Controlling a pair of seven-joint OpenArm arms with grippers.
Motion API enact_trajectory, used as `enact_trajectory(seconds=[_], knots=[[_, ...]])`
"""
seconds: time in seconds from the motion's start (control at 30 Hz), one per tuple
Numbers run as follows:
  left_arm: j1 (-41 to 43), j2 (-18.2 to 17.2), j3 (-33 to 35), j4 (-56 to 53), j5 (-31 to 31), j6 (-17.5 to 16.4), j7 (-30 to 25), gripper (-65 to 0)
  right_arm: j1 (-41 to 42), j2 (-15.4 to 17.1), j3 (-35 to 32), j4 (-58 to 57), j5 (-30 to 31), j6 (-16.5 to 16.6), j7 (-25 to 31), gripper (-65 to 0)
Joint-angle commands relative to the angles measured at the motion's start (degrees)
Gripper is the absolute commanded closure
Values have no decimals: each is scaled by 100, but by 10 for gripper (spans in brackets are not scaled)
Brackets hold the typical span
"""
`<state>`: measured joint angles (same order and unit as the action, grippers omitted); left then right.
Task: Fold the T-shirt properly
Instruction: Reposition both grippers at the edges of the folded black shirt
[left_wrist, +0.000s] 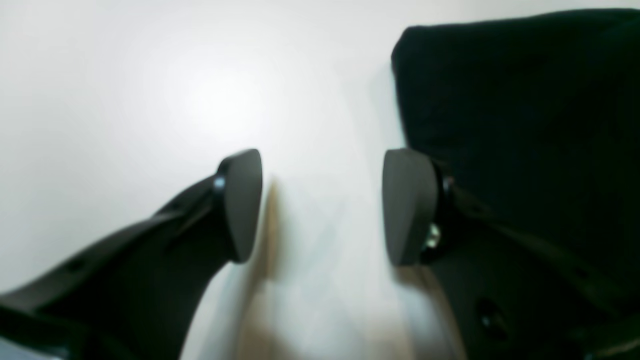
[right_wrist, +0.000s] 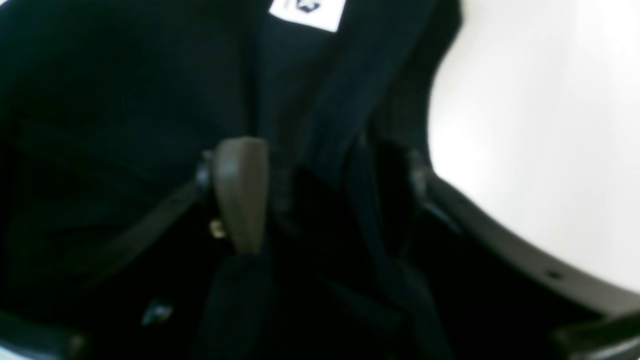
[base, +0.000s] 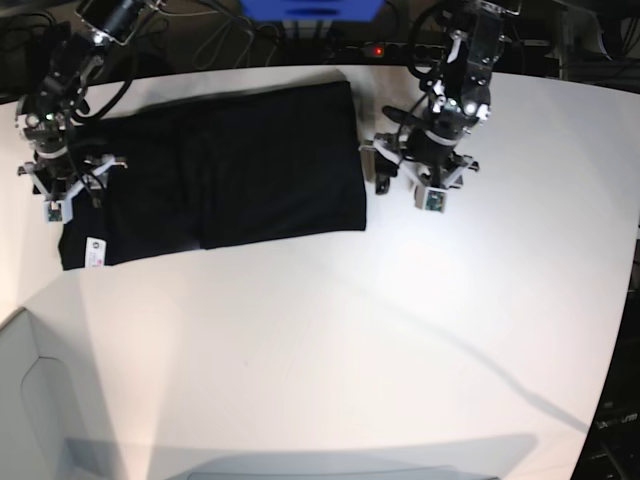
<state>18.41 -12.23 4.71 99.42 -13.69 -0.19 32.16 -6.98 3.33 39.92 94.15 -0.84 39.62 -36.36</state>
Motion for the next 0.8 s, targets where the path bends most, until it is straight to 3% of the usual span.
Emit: enact_trajectory(seconds=[0.0, 0.17, 0.5, 0.77], knots=[[-17, -12, -9, 111, -15, -12, -117, -367, 166, 75, 100, 75, 89, 38, 141, -398], [-8, -12, -9, 129, -15, -12, -117, -367, 553, 119, 329, -417, 89, 38, 141, -430], [88, -39, -27, 164, -15, -12, -117, -367, 887, 700, 329, -1630, 89, 38, 133, -429], [88, -39, -45, 164, -15, -12, -117, -367, 835, 673, 311, -2184, 124, 38, 106, -425]])
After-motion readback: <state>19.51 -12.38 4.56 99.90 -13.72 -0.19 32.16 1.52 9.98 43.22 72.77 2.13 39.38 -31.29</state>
